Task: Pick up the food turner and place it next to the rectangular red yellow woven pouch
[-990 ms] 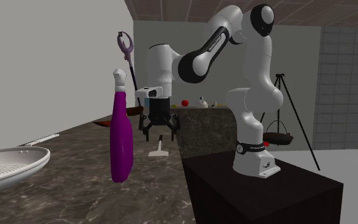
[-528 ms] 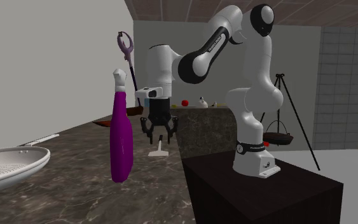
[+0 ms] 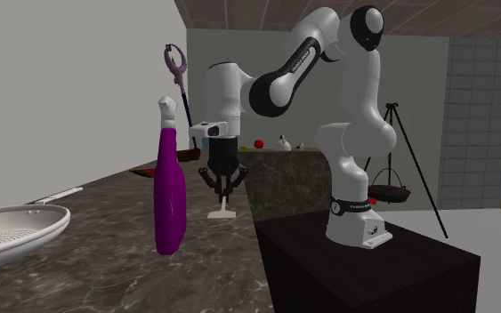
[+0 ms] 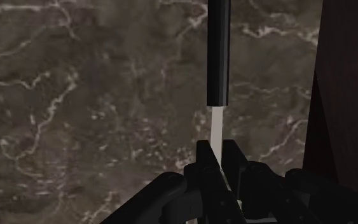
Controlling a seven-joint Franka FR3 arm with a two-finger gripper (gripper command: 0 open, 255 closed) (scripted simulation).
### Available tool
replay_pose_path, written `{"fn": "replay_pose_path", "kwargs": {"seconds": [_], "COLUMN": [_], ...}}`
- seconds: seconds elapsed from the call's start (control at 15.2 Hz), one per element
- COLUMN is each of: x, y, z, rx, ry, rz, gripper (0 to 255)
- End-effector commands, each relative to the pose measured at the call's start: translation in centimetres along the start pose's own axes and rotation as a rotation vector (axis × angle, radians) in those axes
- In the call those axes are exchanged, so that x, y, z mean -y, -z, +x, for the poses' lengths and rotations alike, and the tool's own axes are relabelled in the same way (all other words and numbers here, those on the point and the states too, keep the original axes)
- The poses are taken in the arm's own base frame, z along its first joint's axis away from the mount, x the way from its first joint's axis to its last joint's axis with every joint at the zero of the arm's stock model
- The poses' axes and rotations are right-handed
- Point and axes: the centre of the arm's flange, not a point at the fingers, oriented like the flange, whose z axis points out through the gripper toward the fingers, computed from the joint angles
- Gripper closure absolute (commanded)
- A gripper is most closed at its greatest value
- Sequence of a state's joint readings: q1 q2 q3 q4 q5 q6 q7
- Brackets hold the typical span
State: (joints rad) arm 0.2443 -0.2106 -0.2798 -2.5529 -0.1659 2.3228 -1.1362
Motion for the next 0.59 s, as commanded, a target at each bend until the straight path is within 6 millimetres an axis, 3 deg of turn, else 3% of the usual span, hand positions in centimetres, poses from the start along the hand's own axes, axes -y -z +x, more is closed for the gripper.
{"fn": "replay_pose_path", "kwargs": {"seconds": [0.0, 0.53], "x": [0.0, 0.0], "y": [0.0, 4.2], "z": [0.0, -0.3], "rx": [0.000, 0.000], "ry": [0.000, 0.000], "rz": [0.000, 0.000], "gripper": [255, 255]}}
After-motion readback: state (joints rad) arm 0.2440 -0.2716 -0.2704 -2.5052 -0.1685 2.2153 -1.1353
